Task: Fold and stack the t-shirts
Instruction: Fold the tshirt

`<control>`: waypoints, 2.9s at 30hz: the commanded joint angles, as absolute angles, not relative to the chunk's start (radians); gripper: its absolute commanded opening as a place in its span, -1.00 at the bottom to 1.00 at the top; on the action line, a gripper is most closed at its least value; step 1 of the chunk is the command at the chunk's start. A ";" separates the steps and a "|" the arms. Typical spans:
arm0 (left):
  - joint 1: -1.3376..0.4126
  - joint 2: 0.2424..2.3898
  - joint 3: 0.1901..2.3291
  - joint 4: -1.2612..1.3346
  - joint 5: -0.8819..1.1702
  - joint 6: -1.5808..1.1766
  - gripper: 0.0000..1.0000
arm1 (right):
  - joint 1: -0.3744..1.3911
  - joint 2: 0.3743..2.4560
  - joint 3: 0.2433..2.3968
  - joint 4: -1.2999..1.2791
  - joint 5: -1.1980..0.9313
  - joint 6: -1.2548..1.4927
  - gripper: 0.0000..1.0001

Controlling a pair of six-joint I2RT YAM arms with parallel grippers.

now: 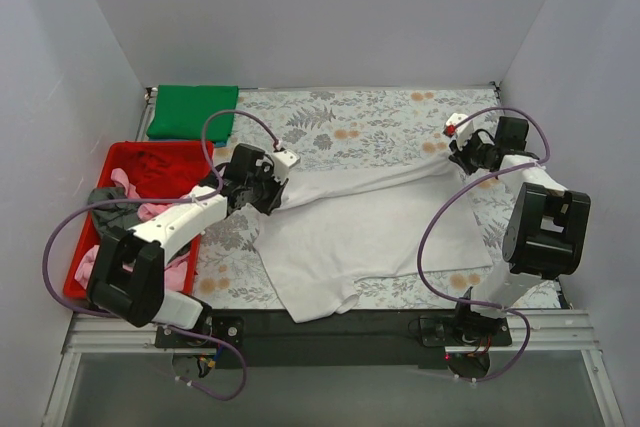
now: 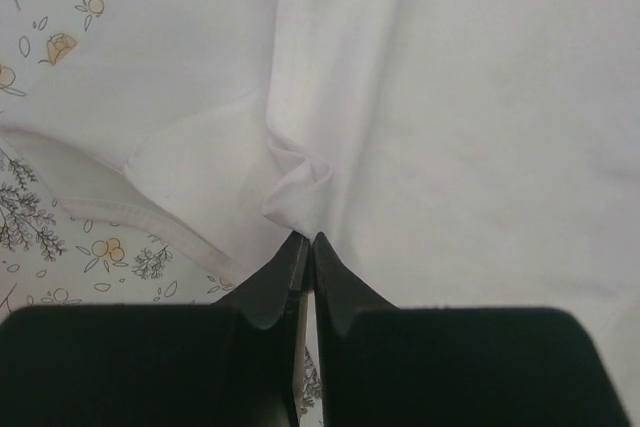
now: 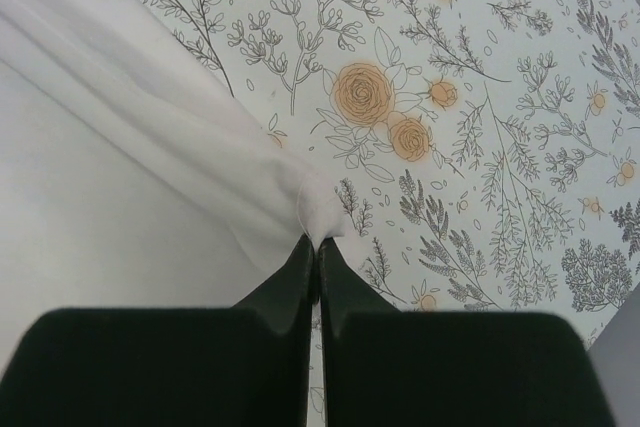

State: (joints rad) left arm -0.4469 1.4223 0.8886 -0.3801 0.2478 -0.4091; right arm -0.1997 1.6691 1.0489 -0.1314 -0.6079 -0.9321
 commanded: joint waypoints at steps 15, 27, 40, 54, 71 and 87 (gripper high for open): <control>-0.419 1.504 1.115 -0.551 0.500 -0.354 -0.12 | -0.245 1.686 1.296 -0.492 -0.613 -1.000 0.13; -0.396 1.900 1.442 -0.549 0.586 -0.463 -0.06 | -0.164 1.943 1.546 -0.615 -0.580 -0.775 -0.12; -0.523 1.903 1.367 -0.653 0.701 -0.433 -0.23 | -0.140 1.999 1.664 -0.618 -0.552 -0.703 -0.10; -0.539 1.787 1.402 -0.710 0.560 -0.342 -0.21 | 0.027 2.025 1.591 -0.612 -0.347 -0.802 -0.23; -0.445 1.818 1.410 -0.657 0.584 -0.420 -0.18 | -0.058 2.056 1.666 -0.624 -0.324 -0.657 0.13; -0.426 1.822 1.414 -0.653 0.561 -0.405 -0.17 | -0.109 2.137 1.763 -0.750 -0.396 -0.611 0.10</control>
State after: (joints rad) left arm -0.4393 1.8591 1.3998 -0.6613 0.5678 -0.4179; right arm -0.1074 2.1181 1.7195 -0.7036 -0.3588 -0.6270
